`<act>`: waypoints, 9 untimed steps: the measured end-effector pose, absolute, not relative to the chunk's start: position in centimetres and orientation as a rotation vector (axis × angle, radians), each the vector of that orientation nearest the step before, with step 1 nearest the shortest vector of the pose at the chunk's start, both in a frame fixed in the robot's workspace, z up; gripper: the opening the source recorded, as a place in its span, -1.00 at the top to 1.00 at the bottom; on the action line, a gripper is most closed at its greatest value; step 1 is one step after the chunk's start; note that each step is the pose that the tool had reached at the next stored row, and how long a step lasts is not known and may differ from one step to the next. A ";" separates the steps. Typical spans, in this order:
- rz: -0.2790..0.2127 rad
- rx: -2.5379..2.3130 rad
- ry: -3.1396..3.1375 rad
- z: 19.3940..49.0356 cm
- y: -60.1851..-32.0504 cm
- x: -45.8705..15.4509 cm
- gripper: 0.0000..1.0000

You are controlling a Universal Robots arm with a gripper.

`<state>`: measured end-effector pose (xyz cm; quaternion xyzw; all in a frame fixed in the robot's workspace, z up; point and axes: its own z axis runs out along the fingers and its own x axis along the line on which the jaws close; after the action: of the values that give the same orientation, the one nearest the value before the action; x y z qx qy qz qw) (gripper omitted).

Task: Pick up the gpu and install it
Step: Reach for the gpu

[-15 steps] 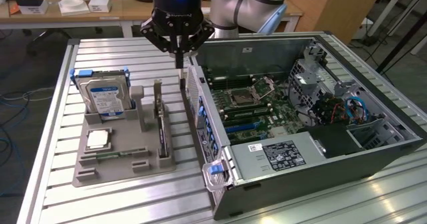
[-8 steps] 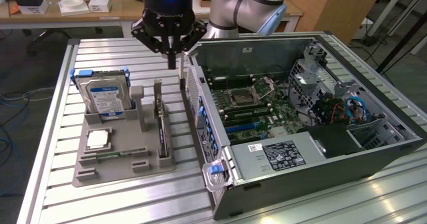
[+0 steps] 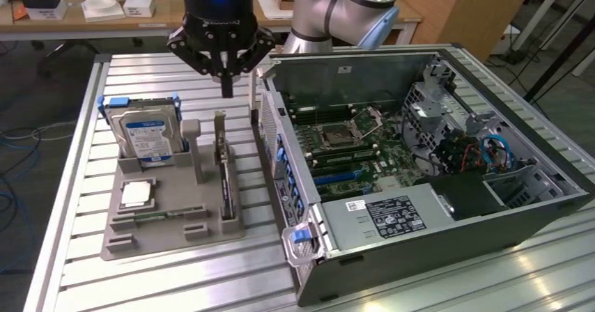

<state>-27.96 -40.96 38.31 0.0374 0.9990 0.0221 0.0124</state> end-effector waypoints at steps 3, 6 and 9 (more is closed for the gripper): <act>0.069 0.117 3.114 38.3 -41.0 -28.5 0.79; 0.069 0.116 3.114 38.3 -41.0 -28.7 0.79; 0.069 0.117 3.114 38.3 -41.0 -28.8 0.79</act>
<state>-28.84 -40.96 38.27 0.0374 0.9990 0.0221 0.0125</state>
